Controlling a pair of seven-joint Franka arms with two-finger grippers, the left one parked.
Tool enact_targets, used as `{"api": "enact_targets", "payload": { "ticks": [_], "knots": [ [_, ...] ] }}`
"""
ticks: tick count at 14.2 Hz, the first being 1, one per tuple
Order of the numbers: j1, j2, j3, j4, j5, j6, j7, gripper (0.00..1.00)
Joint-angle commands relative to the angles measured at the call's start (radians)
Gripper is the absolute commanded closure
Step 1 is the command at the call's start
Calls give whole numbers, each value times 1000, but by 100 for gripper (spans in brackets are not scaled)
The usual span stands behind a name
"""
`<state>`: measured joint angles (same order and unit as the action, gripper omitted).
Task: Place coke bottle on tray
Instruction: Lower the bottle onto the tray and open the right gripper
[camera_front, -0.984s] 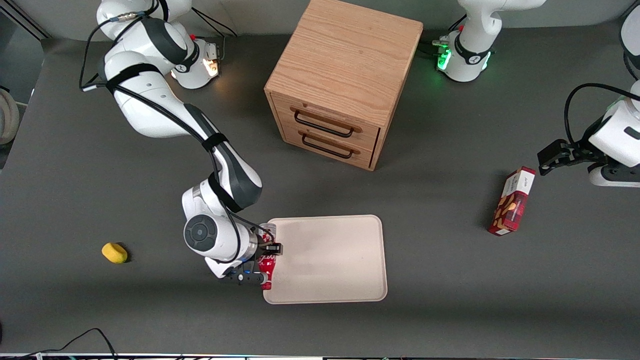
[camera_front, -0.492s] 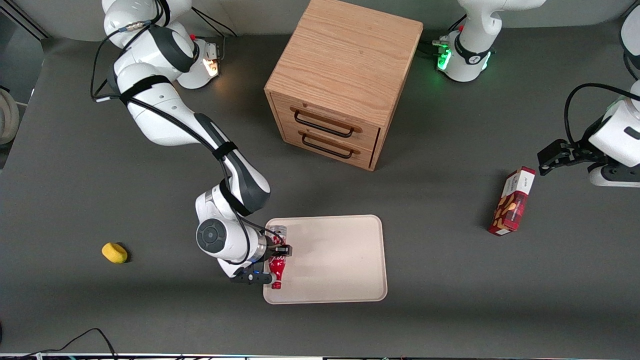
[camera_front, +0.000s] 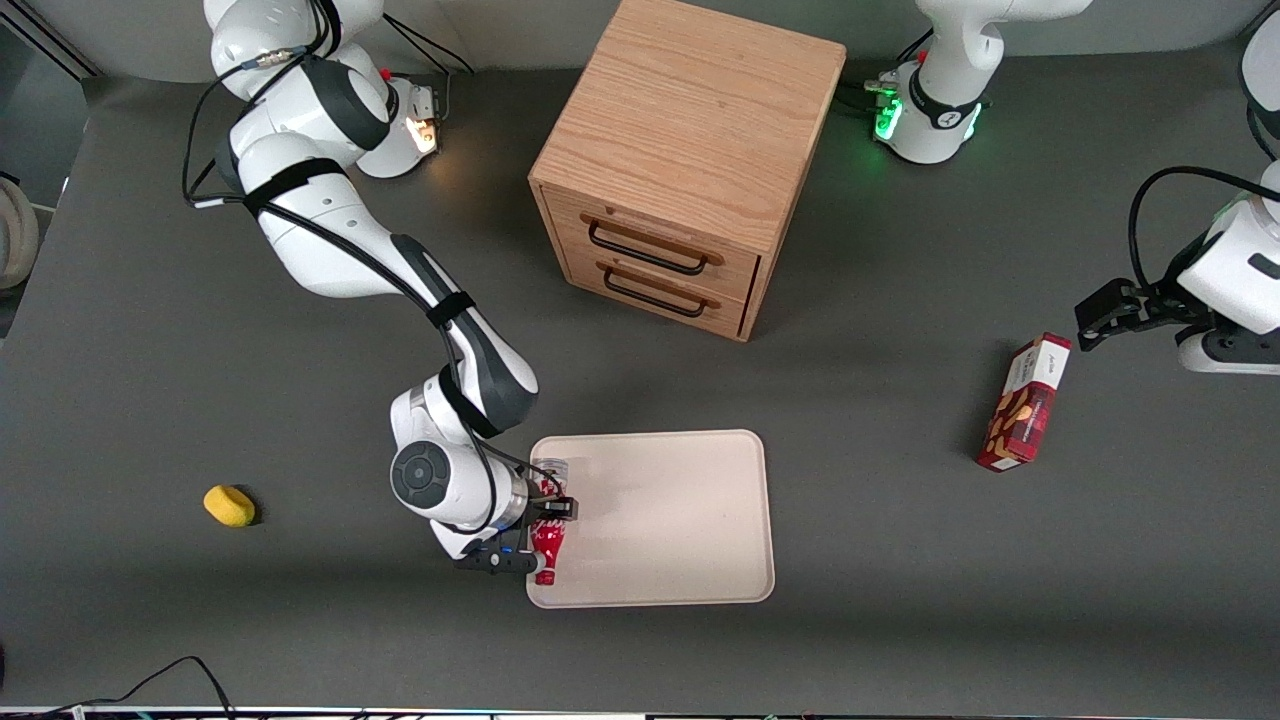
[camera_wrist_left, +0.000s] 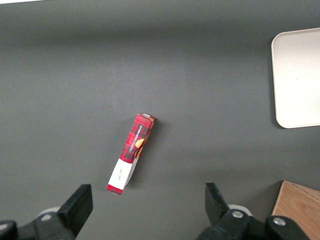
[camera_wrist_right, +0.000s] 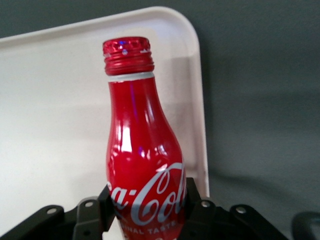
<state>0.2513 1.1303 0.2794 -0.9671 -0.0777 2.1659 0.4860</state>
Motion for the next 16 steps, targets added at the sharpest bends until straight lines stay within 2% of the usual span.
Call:
{"api": "enact_targets", "payload": {
  "ticks": [1, 2, 3, 16],
  "knots": [
    [22, 11, -19, 36, 24, 20, -15, 65],
    [23, 13, -19, 31, 24, 34, -14, 42],
    [23, 13, -19, 21, 24, 47, -20, 0],
    [29, 17, -20, 7, 23, 69, -29, 0]
  ]
}}
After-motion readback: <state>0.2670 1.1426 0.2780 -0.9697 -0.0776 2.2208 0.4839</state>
